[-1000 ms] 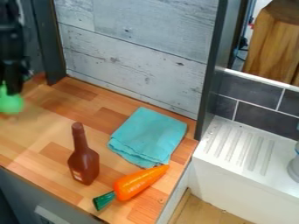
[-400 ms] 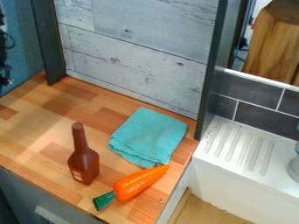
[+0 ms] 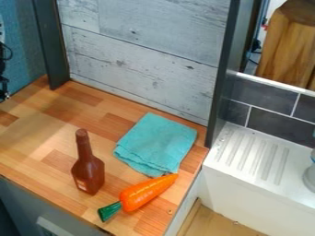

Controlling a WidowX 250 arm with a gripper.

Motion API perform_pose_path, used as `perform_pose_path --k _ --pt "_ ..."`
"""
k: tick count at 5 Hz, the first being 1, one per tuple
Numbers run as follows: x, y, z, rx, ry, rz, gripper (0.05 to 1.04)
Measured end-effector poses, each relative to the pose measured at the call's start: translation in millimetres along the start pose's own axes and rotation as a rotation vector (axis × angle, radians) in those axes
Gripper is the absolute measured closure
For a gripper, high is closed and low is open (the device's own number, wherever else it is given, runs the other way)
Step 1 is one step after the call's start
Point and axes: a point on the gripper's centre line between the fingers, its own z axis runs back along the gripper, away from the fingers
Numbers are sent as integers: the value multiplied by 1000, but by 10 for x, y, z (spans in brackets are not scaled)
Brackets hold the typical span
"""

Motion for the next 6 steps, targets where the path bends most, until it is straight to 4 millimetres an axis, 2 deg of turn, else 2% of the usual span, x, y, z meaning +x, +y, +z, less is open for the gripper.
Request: perform_pose_path --k 3,4,5,6 --pt "18 4 -238 -62 8 -62 642" --pt "18 0 -257 -62 8 -57 643" --pt "10 -11 -271 -66 11 -59 602" --pt "-2 -24 -299 -68 15 -48 286"
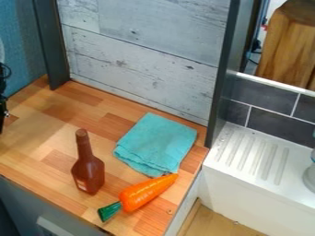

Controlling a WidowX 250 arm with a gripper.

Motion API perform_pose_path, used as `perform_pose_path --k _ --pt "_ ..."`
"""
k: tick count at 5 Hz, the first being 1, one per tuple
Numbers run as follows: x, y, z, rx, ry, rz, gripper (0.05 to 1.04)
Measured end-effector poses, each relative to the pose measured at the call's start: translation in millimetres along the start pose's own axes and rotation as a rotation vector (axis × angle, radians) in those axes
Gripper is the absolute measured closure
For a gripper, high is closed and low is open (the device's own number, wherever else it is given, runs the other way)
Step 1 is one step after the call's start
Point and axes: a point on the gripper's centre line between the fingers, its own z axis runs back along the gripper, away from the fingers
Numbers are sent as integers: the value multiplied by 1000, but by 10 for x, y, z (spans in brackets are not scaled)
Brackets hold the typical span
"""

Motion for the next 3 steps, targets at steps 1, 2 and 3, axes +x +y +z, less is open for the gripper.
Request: perform_pose_path --k 1,2,3 --pt "-87 -37 300 -16 -116 27 76" --pt "-156 -103 751 -26 -262 28 77" --pt "-72 -341 970 -5 -308 -14 80"
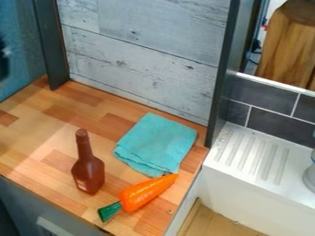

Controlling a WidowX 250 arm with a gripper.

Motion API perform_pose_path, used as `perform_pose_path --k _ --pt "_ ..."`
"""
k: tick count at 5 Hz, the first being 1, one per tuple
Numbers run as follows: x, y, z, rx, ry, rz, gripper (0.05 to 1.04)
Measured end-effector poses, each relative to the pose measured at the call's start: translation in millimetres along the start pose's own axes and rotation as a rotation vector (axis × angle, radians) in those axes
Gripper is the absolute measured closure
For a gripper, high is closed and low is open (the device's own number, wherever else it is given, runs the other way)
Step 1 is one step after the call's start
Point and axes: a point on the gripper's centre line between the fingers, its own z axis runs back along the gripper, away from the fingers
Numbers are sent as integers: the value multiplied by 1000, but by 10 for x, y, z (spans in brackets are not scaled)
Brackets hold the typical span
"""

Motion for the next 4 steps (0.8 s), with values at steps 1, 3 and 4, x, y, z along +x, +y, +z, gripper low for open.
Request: perform_pose_path --k 1,3,4 --pt "265 -602 31 34 -9 -95 83" --pt "387 -1539 30 56 9 -242 83" --pt "350 -1838 -14 76 35 -335 83"
